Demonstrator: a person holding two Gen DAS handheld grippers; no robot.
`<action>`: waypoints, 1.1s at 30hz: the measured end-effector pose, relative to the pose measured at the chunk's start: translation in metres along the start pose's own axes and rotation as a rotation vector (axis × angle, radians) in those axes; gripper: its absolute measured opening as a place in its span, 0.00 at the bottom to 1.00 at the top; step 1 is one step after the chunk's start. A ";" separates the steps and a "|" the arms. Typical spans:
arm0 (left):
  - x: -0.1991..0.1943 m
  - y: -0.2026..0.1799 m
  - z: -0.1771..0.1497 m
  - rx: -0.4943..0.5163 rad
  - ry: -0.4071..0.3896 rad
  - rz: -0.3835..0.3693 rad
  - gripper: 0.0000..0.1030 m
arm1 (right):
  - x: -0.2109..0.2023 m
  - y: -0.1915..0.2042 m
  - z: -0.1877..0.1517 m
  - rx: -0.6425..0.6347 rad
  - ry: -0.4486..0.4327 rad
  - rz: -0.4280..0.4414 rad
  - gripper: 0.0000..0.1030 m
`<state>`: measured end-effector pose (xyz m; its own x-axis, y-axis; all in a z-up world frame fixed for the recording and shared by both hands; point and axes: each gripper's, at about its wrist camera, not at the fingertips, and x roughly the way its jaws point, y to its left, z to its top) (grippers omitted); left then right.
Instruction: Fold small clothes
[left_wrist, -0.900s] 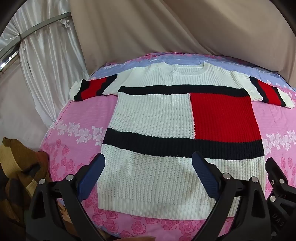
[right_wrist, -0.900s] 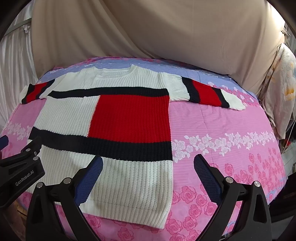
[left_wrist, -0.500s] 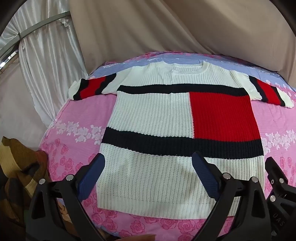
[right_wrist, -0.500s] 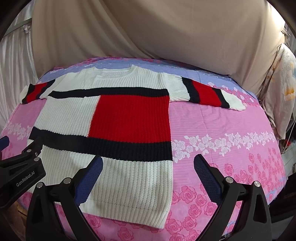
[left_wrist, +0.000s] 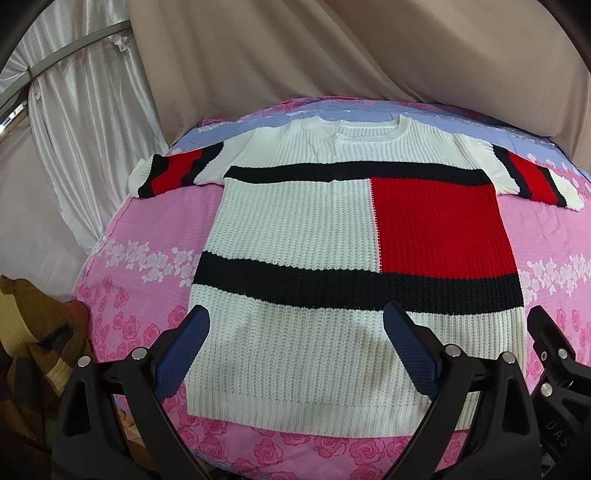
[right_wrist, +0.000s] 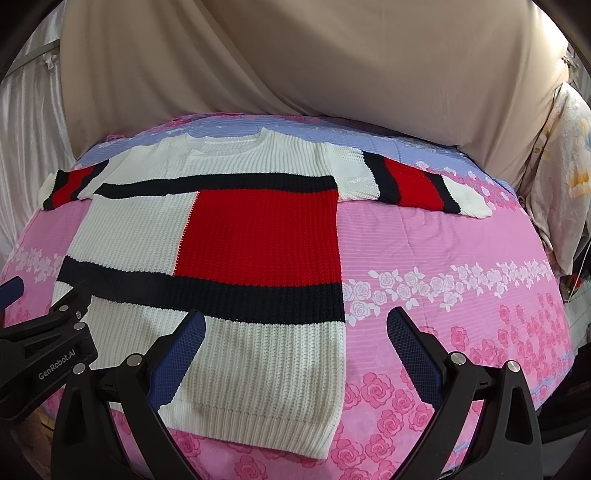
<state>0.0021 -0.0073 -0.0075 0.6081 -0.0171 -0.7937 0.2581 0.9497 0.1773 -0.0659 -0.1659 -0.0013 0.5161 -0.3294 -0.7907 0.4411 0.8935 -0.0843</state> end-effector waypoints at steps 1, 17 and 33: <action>0.000 0.000 0.000 0.000 0.002 0.000 0.90 | 0.000 0.000 0.000 0.000 0.002 0.001 0.94; 0.005 -0.005 0.002 0.006 0.025 -0.011 0.90 | 0.003 0.002 0.000 -0.004 0.006 0.006 0.94; 0.005 -0.005 0.001 0.007 0.025 -0.017 0.90 | 0.003 0.002 0.000 -0.003 0.006 0.006 0.94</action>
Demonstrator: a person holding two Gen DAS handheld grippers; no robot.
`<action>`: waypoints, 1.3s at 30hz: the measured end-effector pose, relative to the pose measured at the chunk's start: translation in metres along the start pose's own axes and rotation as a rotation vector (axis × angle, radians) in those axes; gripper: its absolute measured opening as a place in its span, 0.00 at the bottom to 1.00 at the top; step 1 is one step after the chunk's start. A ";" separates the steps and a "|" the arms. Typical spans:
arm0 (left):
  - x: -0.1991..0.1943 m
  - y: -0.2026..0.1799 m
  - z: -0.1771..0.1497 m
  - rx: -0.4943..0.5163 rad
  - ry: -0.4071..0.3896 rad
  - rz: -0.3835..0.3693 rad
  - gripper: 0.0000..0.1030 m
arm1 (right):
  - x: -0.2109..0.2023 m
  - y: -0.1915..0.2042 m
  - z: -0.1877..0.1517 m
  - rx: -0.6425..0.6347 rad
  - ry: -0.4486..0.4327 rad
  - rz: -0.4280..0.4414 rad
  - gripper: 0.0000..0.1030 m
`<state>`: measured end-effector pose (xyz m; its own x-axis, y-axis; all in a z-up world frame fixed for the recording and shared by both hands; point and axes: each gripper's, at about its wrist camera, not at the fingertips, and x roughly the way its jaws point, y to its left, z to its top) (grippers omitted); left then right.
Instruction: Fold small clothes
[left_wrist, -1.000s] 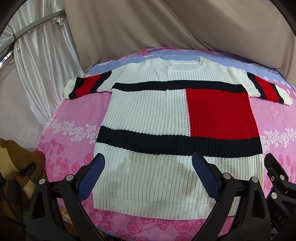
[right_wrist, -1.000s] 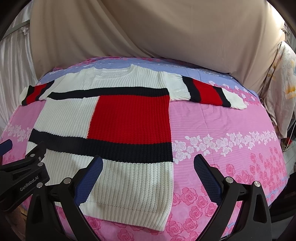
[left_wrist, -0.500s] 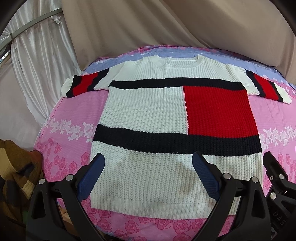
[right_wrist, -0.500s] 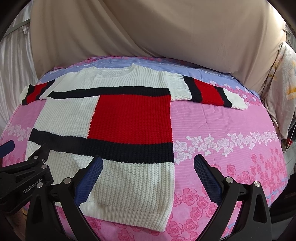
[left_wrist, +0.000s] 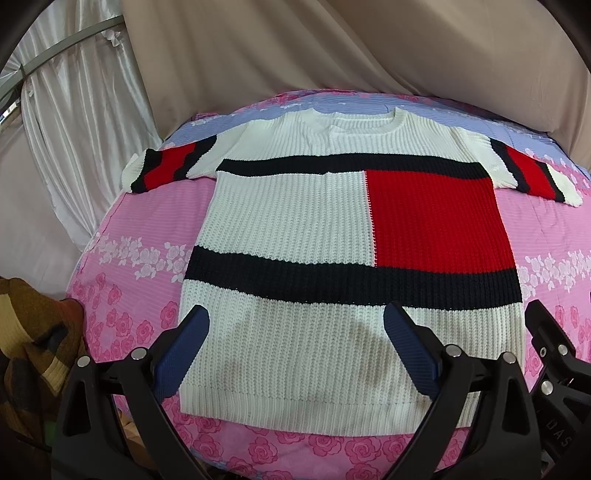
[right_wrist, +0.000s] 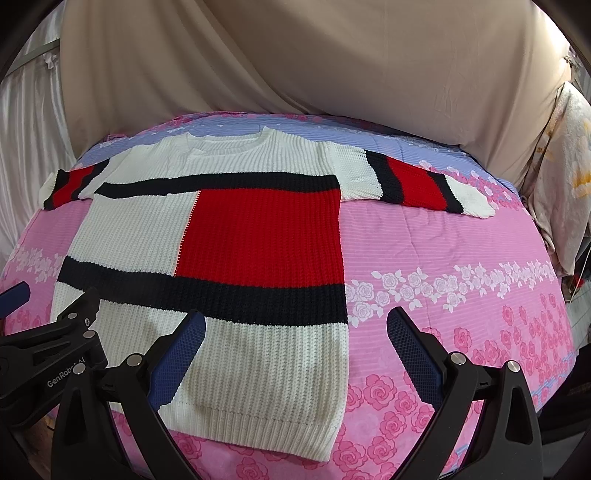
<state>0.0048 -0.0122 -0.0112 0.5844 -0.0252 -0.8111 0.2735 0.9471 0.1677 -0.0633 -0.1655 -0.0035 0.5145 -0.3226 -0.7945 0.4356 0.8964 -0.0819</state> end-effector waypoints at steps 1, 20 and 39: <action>0.000 0.000 0.000 0.001 -0.001 0.000 0.90 | 0.000 0.000 0.000 0.000 0.000 0.000 0.94; -0.001 -0.002 -0.001 0.003 0.001 0.000 0.90 | 0.000 -0.001 0.000 0.001 0.001 0.001 0.94; 0.003 -0.004 -0.001 0.007 0.004 0.001 0.90 | 0.001 0.001 0.000 0.002 0.003 0.004 0.94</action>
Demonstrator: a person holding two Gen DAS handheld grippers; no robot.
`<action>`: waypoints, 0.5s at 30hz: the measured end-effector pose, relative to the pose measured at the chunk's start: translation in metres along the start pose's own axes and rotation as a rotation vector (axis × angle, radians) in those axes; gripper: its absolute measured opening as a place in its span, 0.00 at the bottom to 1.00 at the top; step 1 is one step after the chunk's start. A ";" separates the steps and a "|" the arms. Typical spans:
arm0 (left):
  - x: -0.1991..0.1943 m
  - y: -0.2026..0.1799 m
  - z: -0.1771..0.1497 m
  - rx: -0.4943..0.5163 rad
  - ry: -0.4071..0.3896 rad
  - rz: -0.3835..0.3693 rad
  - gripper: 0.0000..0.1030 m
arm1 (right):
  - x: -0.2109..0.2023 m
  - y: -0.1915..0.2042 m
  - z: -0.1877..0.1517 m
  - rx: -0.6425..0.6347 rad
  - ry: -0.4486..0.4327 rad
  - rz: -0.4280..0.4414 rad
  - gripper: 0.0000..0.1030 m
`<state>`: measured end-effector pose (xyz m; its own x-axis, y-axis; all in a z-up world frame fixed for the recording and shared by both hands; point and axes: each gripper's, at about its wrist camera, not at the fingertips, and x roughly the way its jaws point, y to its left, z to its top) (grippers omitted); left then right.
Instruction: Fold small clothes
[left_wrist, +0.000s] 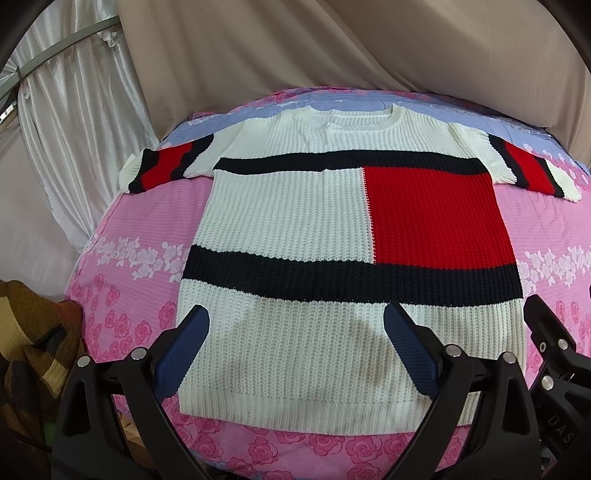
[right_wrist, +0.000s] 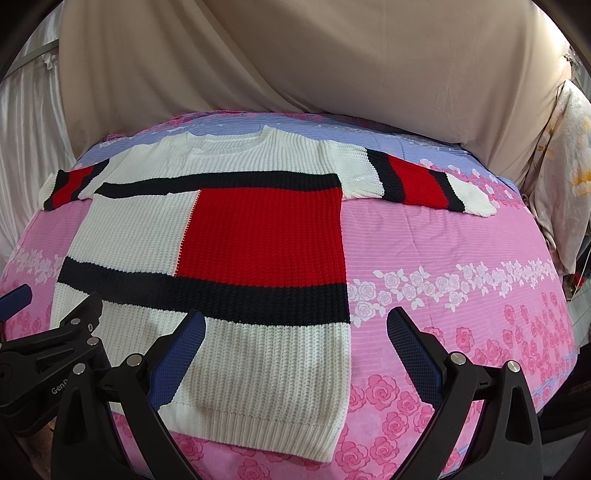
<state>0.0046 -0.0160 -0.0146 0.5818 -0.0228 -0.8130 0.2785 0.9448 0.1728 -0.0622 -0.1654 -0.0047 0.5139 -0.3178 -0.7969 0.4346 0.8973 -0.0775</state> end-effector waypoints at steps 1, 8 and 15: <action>0.000 0.000 0.000 0.000 0.000 0.000 0.90 | 0.000 0.000 0.000 0.000 0.000 0.000 0.94; 0.004 0.004 0.000 -0.008 0.016 -0.031 0.90 | 0.009 -0.005 -0.002 0.014 0.011 0.041 0.94; 0.016 0.014 0.016 -0.157 0.047 -0.228 0.90 | 0.070 -0.157 0.024 0.335 0.018 0.020 0.94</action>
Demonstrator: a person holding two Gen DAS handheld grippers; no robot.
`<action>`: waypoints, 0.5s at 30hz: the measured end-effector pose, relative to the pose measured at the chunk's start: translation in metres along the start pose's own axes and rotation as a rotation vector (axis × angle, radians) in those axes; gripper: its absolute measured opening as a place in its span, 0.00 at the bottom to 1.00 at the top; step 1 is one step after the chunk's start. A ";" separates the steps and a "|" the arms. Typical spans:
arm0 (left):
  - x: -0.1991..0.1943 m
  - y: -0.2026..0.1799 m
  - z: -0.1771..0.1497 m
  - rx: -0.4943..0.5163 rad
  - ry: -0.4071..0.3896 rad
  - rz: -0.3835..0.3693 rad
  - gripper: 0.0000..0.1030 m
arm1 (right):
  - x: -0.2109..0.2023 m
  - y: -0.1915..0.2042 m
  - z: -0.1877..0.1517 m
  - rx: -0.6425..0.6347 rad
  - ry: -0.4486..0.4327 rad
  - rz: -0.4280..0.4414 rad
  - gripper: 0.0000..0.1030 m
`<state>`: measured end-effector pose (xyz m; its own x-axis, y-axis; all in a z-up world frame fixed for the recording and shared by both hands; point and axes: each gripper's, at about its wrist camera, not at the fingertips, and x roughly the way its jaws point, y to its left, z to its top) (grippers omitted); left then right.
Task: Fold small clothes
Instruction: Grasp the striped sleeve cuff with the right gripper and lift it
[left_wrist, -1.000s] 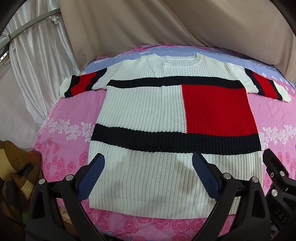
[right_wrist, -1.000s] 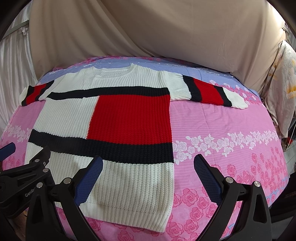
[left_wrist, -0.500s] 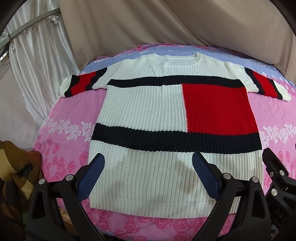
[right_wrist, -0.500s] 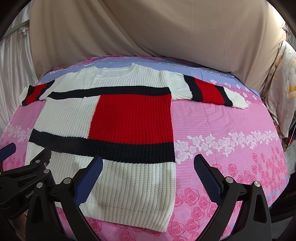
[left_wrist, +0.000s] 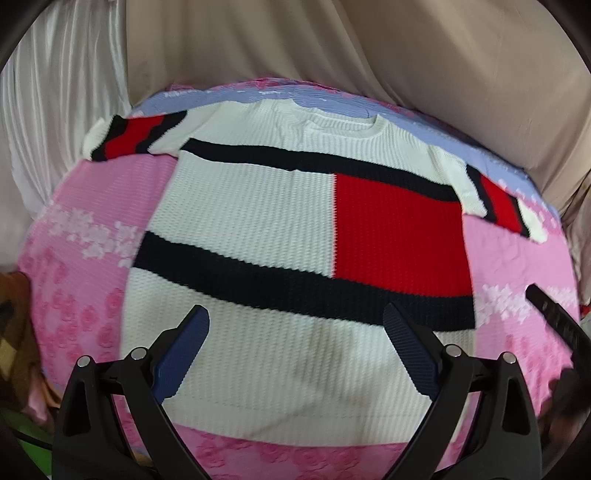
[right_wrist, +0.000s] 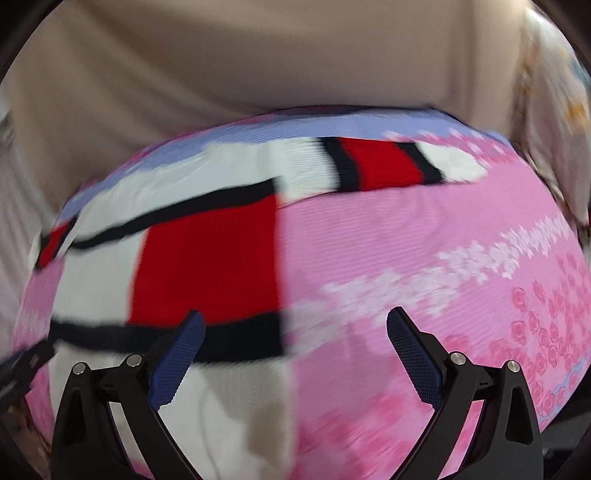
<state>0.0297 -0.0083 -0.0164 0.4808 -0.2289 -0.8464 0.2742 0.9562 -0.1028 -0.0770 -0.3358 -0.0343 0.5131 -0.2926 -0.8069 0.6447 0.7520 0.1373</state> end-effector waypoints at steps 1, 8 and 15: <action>0.003 -0.002 0.001 -0.008 -0.002 -0.001 0.90 | 0.012 -0.029 0.016 0.057 -0.001 -0.010 0.94; 0.025 -0.031 0.014 -0.042 -0.010 0.069 0.90 | 0.090 -0.169 0.118 0.234 -0.064 -0.080 0.93; 0.050 -0.061 0.033 -0.060 -0.014 0.134 0.90 | 0.183 -0.229 0.167 0.363 -0.001 -0.038 0.82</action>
<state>0.0644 -0.0840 -0.0351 0.5212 -0.1008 -0.8474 0.1565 0.9875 -0.0213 -0.0355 -0.6600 -0.1174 0.4853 -0.3168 -0.8149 0.8222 0.4824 0.3021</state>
